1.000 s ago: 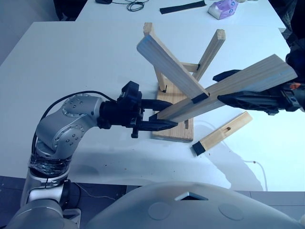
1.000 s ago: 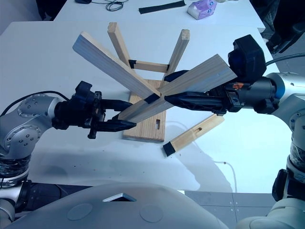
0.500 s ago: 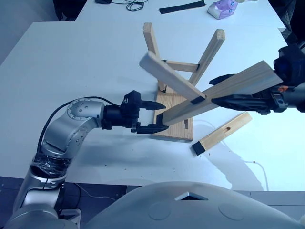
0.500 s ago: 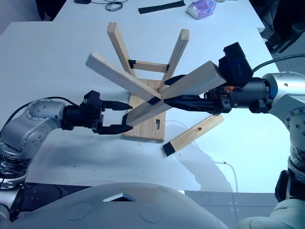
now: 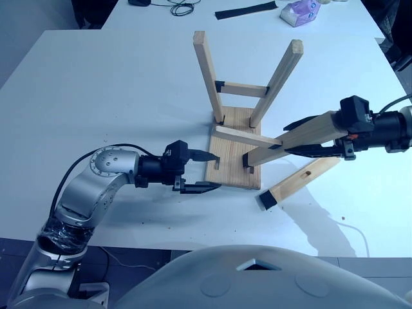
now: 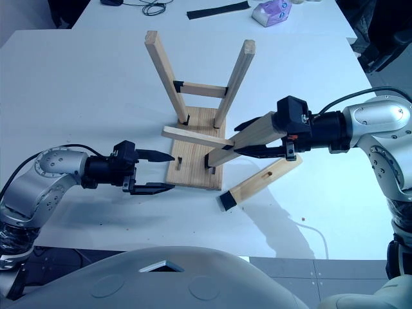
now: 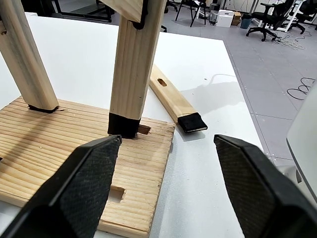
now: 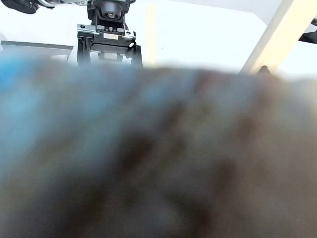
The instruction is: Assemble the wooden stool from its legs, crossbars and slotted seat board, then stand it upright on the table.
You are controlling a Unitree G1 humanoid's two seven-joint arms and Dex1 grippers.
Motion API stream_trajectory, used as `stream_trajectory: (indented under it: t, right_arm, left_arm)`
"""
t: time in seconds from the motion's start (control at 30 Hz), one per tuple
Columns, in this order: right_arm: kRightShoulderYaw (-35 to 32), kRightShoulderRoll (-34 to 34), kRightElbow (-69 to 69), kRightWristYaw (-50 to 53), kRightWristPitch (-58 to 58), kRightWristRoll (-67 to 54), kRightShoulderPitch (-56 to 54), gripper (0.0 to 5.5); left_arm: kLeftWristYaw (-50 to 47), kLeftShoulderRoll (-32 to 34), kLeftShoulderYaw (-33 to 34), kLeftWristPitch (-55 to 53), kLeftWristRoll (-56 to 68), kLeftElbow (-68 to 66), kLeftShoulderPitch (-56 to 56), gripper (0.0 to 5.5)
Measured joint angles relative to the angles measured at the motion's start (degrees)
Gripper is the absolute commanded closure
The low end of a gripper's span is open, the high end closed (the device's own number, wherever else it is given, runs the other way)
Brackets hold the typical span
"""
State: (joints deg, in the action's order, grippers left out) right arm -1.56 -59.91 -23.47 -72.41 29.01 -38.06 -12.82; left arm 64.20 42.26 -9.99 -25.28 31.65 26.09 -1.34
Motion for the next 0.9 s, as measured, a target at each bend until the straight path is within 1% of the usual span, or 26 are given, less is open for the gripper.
stream_trajectory:
  t: [0.9]
  right_arm:
    - [-0.51, -1.82, 0.83, -3.92, 3.04, -0.09, -2.15, 3.46]
  left_arm:
    - [-5.7, -2.36, 1.28, 0.91, -0.39, 3.04, 4.63, 2.03]
